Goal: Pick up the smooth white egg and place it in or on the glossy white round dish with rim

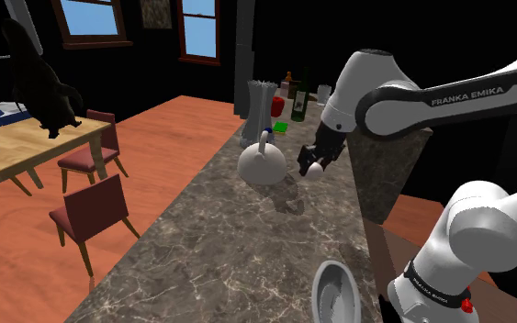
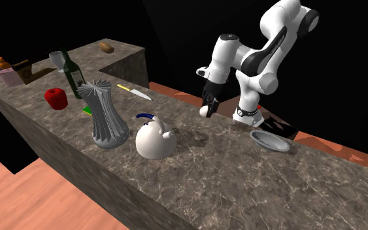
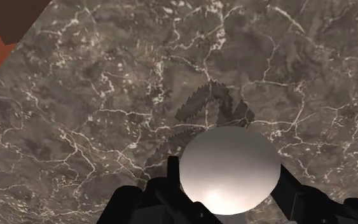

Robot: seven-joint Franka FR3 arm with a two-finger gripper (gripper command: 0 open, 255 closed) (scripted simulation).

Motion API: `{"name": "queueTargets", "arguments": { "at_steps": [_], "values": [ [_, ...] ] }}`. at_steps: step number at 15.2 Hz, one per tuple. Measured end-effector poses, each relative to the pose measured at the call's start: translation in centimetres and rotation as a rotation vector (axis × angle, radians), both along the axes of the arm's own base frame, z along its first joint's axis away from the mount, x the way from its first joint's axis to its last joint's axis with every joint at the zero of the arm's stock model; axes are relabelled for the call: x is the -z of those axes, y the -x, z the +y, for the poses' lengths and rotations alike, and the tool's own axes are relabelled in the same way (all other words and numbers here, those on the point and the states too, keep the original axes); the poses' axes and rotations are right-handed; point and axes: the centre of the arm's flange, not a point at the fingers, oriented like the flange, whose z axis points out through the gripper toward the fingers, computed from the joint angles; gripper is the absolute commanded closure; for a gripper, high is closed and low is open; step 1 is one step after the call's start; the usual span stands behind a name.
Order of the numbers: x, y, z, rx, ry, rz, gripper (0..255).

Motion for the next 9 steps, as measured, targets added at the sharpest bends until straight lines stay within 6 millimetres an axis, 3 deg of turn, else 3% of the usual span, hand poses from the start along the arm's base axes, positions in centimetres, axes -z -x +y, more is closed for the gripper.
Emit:
{"name": "queueTargets", "arguments": {
  "at_steps": [9],
  "values": [
    [-0.4, 8.5, 8.8, 0.000, 0.001, -0.001, 255]
  ]
}}
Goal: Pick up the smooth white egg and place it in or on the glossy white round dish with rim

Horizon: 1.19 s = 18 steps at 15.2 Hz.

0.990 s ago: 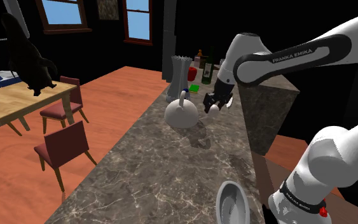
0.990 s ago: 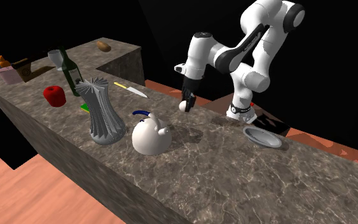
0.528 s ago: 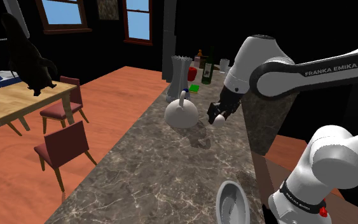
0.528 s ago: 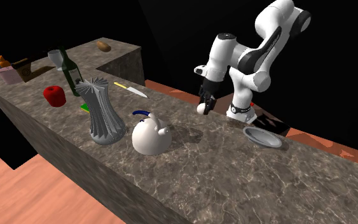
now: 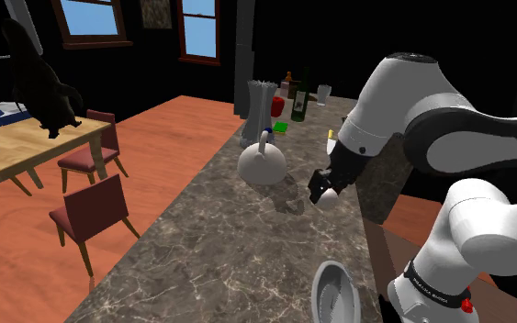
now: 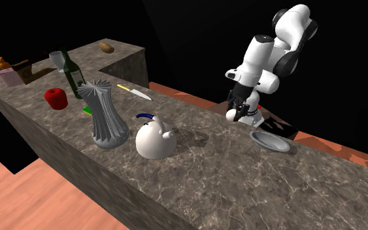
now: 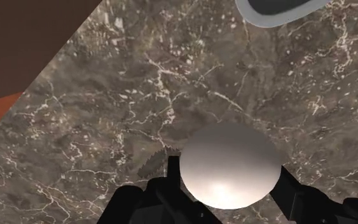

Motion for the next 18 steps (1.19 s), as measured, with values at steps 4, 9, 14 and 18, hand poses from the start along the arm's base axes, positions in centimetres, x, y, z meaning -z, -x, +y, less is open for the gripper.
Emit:
{"name": "queueTargets", "arguments": {
  "at_steps": [4, 9, 14, 18],
  "values": [
    [0.5, 3.8, 3.7, 0.000, 0.000, 0.000, 255],
    [0.4, 7.8, 8.7, 0.001, 0.000, 0.000, 255],
    [0.5, 12.4, 13.2, 0.001, 0.000, 0.000, 255],
    [2.6, 13.0, 13.9, 0.002, 0.000, 0.001, 255]
  ]
}}
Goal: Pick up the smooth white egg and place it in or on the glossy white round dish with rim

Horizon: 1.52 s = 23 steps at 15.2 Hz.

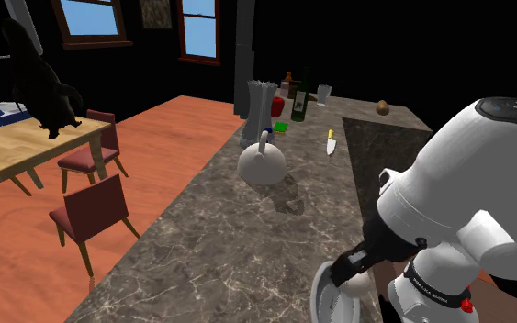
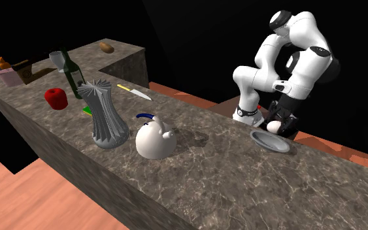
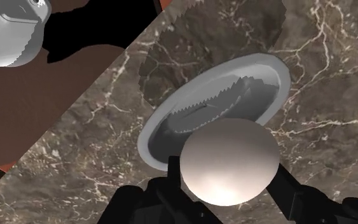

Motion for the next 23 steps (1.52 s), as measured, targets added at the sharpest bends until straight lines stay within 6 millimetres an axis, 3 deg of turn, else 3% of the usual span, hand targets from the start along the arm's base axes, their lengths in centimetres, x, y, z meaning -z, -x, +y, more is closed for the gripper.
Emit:
{"name": "queueTargets", "arguments": {
  "at_steps": [9, 15, 16, 23],
  "values": [
    [4.5, 0.0, 0.2, 0.000, 0.000, 0.000, 255],
    [5.0, 0.1, 0.1, 0.000, 0.000, 0.000, 255],
    [5.0, 0.1, 0.1, 0.000, 0.000, 0.000, 0],
    [4.4, 0.3, 0.0, 0.000, -0.002, -0.001, 0]
  ]
}}
